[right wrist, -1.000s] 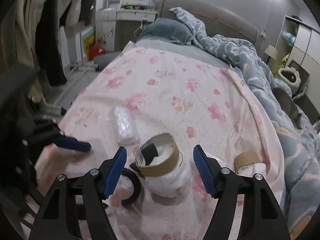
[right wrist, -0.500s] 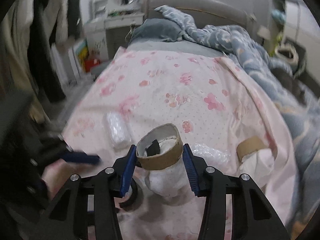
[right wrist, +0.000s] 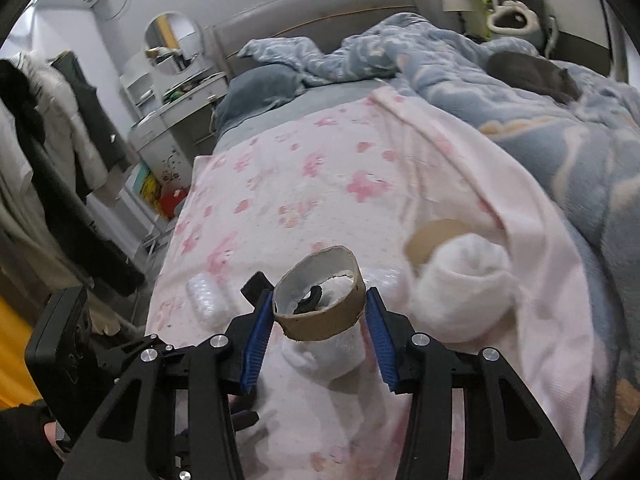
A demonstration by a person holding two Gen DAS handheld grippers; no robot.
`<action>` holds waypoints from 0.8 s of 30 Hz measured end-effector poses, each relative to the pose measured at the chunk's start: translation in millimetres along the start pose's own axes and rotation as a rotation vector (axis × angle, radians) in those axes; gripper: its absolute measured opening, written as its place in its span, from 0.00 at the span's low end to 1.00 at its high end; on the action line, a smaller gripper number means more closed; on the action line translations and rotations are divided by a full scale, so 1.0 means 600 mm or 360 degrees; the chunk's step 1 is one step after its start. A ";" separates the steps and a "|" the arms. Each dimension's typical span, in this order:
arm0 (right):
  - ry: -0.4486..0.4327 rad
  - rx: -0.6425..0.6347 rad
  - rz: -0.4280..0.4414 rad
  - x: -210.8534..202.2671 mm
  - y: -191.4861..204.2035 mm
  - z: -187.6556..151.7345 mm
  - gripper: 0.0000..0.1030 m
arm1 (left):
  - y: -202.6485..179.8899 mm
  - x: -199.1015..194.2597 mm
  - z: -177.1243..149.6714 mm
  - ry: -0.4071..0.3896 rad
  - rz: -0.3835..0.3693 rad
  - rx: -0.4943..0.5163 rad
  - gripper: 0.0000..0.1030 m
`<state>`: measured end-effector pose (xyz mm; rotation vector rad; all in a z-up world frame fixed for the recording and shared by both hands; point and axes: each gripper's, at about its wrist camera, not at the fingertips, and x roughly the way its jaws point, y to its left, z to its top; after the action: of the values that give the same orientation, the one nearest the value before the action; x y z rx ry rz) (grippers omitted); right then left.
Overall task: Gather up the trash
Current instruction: 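Grasp the tape roll with the right tool while the left tool grasps the black clip, then carry the black clip to the bin and release it with the left tool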
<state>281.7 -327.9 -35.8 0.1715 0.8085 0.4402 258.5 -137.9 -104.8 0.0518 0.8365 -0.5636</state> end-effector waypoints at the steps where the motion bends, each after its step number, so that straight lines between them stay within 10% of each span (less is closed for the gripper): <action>1: -0.0003 0.0007 -0.0006 -0.002 -0.005 -0.002 0.46 | -0.002 0.002 0.000 0.0000 -0.0002 0.0004 0.71; 24: -0.0114 0.0131 -0.0024 -0.064 -0.025 -0.010 0.46 | -0.005 -0.023 -0.022 -0.0006 0.0082 -0.0047 0.47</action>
<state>259.0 -358.4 -19.2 0.2562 0.7574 0.3849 240.2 -130.9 -103.3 0.0454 0.8376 -0.5028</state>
